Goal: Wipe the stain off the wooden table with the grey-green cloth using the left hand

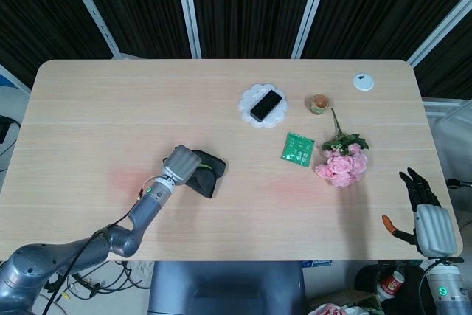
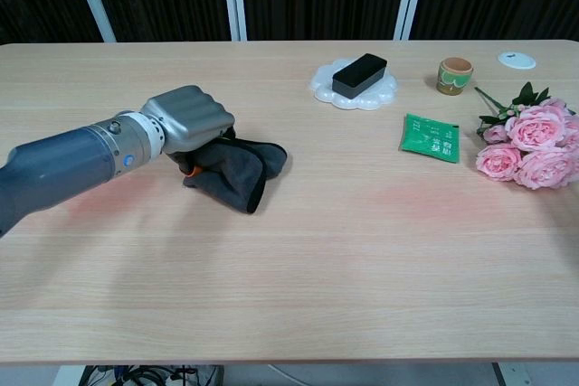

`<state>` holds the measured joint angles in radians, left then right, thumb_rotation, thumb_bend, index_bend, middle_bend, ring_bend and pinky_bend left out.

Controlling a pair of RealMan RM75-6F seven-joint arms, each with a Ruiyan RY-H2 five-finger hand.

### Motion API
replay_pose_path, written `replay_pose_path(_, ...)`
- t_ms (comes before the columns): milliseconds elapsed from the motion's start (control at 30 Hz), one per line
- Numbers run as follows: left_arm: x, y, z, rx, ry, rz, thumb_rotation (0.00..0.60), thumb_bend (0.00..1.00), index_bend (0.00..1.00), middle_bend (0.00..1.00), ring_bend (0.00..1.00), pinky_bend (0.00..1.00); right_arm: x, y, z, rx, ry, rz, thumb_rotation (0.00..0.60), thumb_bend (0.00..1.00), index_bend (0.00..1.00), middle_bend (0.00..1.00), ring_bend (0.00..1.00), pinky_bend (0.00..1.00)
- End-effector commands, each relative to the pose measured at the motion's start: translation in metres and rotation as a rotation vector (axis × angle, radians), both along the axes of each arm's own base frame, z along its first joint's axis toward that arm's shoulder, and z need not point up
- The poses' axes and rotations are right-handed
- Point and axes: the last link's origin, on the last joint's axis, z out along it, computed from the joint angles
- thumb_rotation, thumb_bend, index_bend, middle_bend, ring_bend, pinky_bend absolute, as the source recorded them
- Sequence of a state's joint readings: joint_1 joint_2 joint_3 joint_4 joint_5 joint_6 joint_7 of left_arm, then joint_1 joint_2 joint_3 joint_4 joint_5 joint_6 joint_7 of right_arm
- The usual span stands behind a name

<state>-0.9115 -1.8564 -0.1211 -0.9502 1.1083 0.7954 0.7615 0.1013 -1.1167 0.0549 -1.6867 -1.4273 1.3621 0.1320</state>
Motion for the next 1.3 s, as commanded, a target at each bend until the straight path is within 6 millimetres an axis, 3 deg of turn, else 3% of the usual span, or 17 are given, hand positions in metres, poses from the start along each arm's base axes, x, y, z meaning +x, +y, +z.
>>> replay_pose_path(33,-0.019,0.013,0.018,0.052,0.058,0.027,0.600,0.62,0.73,0.74,0.63,0.70,0.000,0.000,0.000,0.002,0.000,0.001,0.600,0.21,0.00,0.00,0.00,0.19)
replay_pose_path(300,-0.057,0.033,0.066,0.151,0.125,0.096,0.600,0.62,0.72,0.74,0.63,0.70,0.001,0.001,-0.002,0.009,0.001,0.005,0.600,0.21,0.00,0.00,0.00,0.19)
replay_pose_path(467,-0.057,0.030,0.069,0.135,0.085,0.118,0.600,0.61,0.72,0.73,0.63,0.70,0.002,0.001,-0.003,0.010,0.002,0.006,0.600,0.21,0.00,0.00,0.00,0.19)
replay_pose_path(633,-0.044,0.018,0.048,0.067,0.065,0.092,0.600,0.61,0.72,0.73,0.63,0.70,0.002,0.001,-0.002,0.006,0.001,0.005,0.600,0.21,0.00,0.00,0.00,0.19)
replay_pose_path(1033,0.030,-0.037,-0.031,-0.147,-0.061,-0.035,0.600,0.61,0.72,0.73,0.63,0.70,0.002,0.001,-0.001,0.004,-0.007,0.005,0.600,0.21,0.00,0.00,0.00,0.19)
replay_pose_path(1300,0.066,-0.067,-0.056,-0.226,-0.130,-0.084,0.600,0.61,0.72,0.73,0.63,0.70,0.001,0.001,-0.001,0.005,-0.012,0.006,0.600,0.21,0.00,0.00,0.00,0.19)
